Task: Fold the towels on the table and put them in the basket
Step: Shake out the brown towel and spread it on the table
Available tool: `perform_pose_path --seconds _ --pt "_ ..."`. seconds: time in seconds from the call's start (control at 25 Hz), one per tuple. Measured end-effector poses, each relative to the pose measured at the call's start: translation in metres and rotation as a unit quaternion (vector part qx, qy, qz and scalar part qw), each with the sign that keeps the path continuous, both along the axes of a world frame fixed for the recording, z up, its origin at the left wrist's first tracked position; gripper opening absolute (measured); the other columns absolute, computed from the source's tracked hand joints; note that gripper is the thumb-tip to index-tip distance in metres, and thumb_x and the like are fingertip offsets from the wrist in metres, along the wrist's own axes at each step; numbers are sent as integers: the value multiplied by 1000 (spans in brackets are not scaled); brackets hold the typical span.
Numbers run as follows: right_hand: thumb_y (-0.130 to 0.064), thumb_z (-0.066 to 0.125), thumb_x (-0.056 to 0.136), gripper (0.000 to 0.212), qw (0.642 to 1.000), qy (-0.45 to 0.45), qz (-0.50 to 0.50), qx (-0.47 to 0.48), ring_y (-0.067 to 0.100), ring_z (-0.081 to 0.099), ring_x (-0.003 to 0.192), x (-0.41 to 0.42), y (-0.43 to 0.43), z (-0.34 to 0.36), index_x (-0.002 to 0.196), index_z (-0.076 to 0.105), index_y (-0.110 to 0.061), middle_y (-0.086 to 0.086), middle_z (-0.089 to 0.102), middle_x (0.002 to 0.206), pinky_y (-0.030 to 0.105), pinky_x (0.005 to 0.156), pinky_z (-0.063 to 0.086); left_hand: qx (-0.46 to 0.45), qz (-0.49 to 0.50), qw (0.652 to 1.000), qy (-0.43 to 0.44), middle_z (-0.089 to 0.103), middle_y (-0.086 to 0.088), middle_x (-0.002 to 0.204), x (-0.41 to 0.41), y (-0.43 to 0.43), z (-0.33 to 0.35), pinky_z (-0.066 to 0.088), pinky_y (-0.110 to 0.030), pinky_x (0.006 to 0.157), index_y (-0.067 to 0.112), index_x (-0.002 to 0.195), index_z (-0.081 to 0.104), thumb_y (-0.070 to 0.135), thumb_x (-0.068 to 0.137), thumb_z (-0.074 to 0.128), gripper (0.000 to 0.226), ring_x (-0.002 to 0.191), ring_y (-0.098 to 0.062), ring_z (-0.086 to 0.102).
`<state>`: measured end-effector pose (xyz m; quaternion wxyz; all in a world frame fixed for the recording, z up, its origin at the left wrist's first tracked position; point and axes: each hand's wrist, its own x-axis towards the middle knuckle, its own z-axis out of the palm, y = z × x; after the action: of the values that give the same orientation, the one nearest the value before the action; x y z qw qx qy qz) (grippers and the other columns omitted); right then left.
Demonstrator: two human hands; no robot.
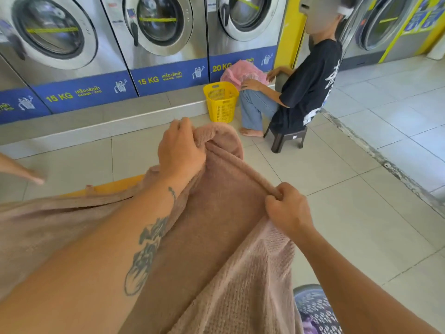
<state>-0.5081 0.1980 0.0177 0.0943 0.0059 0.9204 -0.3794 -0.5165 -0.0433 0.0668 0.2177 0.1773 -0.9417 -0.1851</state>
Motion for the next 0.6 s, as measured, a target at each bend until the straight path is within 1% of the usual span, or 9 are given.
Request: perform_pose_path --seconds 0.04,0.12,0.16,0.2,0.28,0.36,0.44,0.52,0.6 --pt "-20 54 78 14 1000 -25 13 10 23 58 82 2 4 0 92 55 -17 2 60 89 36 67 49 5 -5 1000 -12 47 -14 118 -3 -2 -1 47 -47 79 13 110 46 34 88 63 35 103 -38 53" --pt "-25 59 78 35 987 -139 77 36 23 56 96 7 8 -8 111 49 -18 1 54 106 37 76 49 17 -34 990 -136 30 -12 139 -2 -1 -12 44 -51 97 21 132 34 47 87 63 60 123 -37 42" --pt "-27 60 79 44 979 -179 91 35 24 55 101 10 9 -15 120 46 -19 1 50 112 36 79 48 19 -47 979 -196 22 -8 143 2 2 -20 40 -52 102 25 137 29 48 87 61 63 129 -36 35" --pt "-26 60 80 50 975 -195 98 28 23 54 104 13 10 -20 127 44 -21 3 48 116 35 80 46 24 -61 970 -233 20 -4 143 8 4 -30 38 -52 105 28 137 30 45 89 59 59 132 -34 32" --pt "-21 57 83 51 976 -188 109 0 18 56 100 19 8 -22 132 44 -24 2 52 117 31 77 45 43 -76 964 -253 24 1 134 24 10 -45 39 -49 104 29 130 39 36 91 55 43 127 -29 38" --pt "-19 55 85 46 969 -205 136 -20 9 57 89 28 5 -23 130 46 -25 -4 58 106 26 71 46 32 -76 964 -251 31 4 128 44 18 -56 36 -47 107 29 127 45 29 93 52 35 121 -23 42" --pt "-20 55 87 44 959 -224 172 -16 1 56 82 41 5 -22 130 46 -25 -7 59 101 21 66 46 3 -75 974 -214 37 5 125 67 28 -65 29 -47 109 28 126 50 26 93 52 33 119 -19 42" --pt "-23 53 87 46 954 -229 196 0 0 57 81 58 8 -26 132 45 -24 -2 61 109 19 60 43 13 -64 980 -191 39 7 123 94 38 -73 26 -47 111 28 124 53 25 92 52 32 121 -18 40" --pt "-28 54 84 46 953 -226 202 11 2 59 79 79 15 -28 130 47 -25 -1 63 110 22 61 46 42 -54 969 -237 34 6 134 123 47 -81 24 -48 113 31 132 47 30 94 51 39 131 -19 32"
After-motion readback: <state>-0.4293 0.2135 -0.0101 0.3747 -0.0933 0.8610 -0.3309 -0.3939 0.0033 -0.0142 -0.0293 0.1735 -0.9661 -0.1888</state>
